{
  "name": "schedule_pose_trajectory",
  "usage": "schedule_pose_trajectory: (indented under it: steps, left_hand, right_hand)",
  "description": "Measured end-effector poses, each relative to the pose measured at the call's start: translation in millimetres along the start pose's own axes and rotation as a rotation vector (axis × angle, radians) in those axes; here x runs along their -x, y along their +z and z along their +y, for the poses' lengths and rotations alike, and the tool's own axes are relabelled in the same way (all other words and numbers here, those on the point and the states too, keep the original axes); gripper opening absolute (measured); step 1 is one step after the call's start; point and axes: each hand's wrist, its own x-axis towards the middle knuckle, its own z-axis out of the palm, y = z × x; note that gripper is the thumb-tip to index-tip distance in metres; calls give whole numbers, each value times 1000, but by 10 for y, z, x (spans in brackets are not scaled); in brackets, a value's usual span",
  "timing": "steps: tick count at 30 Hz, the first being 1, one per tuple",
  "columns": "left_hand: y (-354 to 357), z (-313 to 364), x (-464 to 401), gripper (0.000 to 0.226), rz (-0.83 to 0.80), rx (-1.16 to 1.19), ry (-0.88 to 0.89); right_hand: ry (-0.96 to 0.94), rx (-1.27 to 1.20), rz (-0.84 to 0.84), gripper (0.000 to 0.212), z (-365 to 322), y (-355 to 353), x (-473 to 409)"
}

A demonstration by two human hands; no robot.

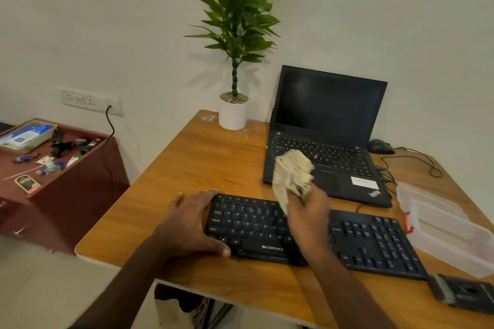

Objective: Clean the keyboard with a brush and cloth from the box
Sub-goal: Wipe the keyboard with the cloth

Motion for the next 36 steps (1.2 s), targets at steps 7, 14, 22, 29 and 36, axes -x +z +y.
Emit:
schedule_pose_trajectory:
  steps: [7, 14, 22, 29, 36]
  left_hand:
    - [25, 21, -7, 133, 55, -74, 6]
    - [5, 62, -13, 127, 34, -109, -8]
    - [12, 35, -16, 125, 54, -58, 14]
    - [44, 15, -17, 141, 36, -45, -27]
    - [32, 60, -6, 134, 36, -123, -22]
  right_hand:
    - [-400, 754, -656, 50, -86, 826, -54]
    - [-459, 963, -724, 65, -79, 908, 58]
    - [-58, 256, -834, 26, -82, 600, -87]
    - [159, -19, -203, 34, -53, 525, -289]
    - [-375, 810, -659, 54, -63, 884, 84]
